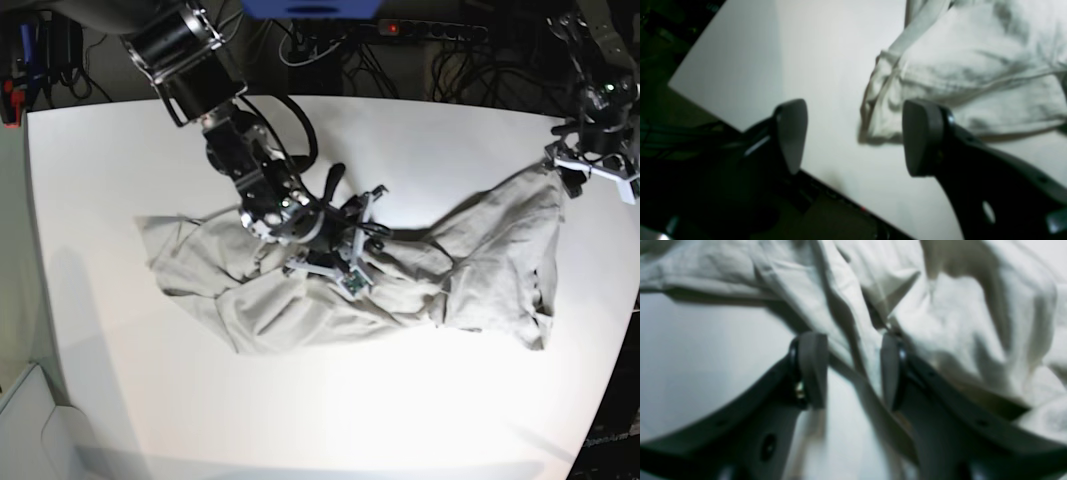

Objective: Layout the t-shirt on the table in an organized manner, then fold the t-shirt properly
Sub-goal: 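Grasp the t-shirt with the right gripper and lift it toward the robot, then lift the t-shirt edge with the left gripper and pull it toward the robot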

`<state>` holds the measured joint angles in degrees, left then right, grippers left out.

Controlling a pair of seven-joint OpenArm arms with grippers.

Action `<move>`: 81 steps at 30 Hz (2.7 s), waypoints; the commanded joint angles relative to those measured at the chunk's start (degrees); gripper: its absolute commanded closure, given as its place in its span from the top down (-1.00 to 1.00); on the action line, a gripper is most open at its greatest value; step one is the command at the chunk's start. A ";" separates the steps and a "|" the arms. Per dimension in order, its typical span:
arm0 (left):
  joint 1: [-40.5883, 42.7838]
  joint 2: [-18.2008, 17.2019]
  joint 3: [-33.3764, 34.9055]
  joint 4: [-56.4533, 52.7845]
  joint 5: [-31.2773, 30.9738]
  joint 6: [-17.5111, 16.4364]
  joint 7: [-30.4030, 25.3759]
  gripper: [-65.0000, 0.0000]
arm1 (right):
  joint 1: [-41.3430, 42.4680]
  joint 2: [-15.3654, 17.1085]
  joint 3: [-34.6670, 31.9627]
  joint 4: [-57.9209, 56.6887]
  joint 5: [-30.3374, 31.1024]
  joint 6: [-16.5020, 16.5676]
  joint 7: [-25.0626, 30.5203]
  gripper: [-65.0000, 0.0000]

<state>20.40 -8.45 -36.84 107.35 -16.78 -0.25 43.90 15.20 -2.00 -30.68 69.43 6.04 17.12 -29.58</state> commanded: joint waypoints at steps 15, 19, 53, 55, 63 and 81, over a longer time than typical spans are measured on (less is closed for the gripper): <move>-6.03 0.76 -0.30 4.17 -3.66 -0.14 -1.13 0.34 | -13.31 12.51 -10.95 28.81 0.42 1.12 1.06 -1.00; -8.49 0.84 -0.04 4.17 -11.31 -0.14 -1.13 0.34 | -16.83 15.32 -14.03 28.55 0.42 1.12 1.06 -1.00; -26.95 3.83 19.04 -23.17 -7.01 0.30 -1.83 0.34 | -17.88 16.46 -13.68 23.89 0.42 1.12 -6.42 -0.81; -26.86 3.74 19.04 -23.17 -7.18 0.30 -1.83 0.33 | -17.79 16.46 -13.68 23.89 0.42 1.12 -6.42 -0.81; -24.84 3.66 19.04 -22.21 -6.83 0.12 -1.48 -0.91 | -17.79 16.46 -13.68 23.89 0.42 1.12 -6.24 -0.81; -7.08 4.10 11.04 5.40 -7.27 0.12 -1.13 -0.99 | -15.60 16.20 -13.68 23.80 0.42 1.12 -6.15 -0.81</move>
<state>13.96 -4.03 -26.02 111.50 -23.31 -0.19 44.01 -1.08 14.31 -44.45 92.31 6.31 17.15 -36.80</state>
